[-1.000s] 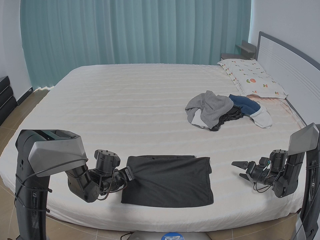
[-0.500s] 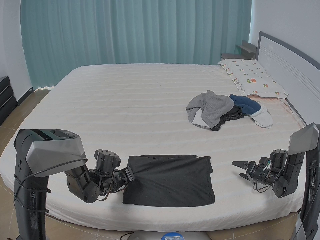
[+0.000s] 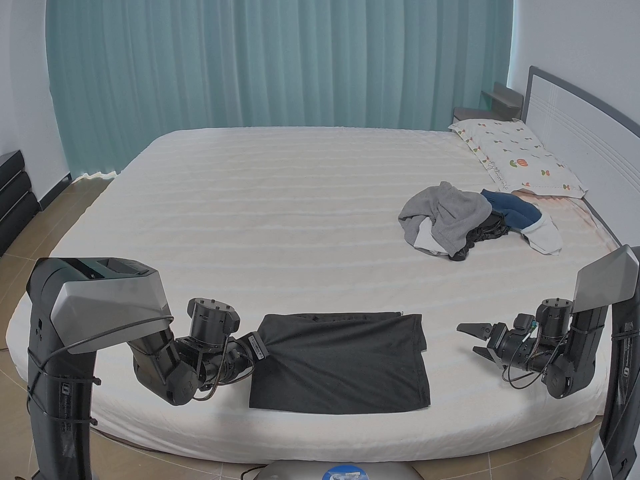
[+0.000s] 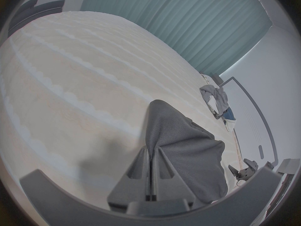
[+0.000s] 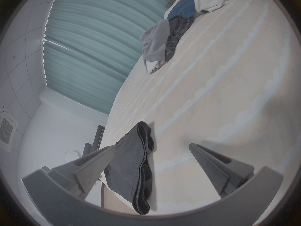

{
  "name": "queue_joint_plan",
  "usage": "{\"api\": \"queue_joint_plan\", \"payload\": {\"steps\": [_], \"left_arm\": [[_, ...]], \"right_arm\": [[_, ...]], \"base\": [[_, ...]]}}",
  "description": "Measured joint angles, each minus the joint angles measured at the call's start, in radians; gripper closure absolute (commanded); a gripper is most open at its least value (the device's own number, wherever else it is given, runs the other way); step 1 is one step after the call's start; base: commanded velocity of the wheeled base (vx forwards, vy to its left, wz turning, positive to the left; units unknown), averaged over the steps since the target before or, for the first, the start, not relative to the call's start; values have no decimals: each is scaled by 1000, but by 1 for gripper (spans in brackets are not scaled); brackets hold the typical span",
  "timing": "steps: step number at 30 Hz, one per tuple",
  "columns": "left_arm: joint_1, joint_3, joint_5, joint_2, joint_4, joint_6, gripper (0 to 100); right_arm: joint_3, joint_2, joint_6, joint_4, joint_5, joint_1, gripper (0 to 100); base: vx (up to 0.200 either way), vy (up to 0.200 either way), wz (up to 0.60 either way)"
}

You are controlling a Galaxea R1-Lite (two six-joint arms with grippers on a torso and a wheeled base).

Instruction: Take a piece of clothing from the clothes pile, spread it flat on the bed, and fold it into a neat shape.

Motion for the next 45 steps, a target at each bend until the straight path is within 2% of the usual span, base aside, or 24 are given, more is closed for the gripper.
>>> {"api": "queue_joint_plan", "payload": {"steps": [9,31,45], "left_arm": [[0,2,4,0,4,-1,100],[-1,11,34,-2,8,-3,100],[-29,45,39,-15,8,-3,100]], "right_arm": [[26,-1,0,-20,-66,74,0],[45,-4,0,-20,-71,110,0],[45,-6,0,-20,-71,111,0]], "base": [[0,200,0],[0,200,0],[0,0,0]]}}
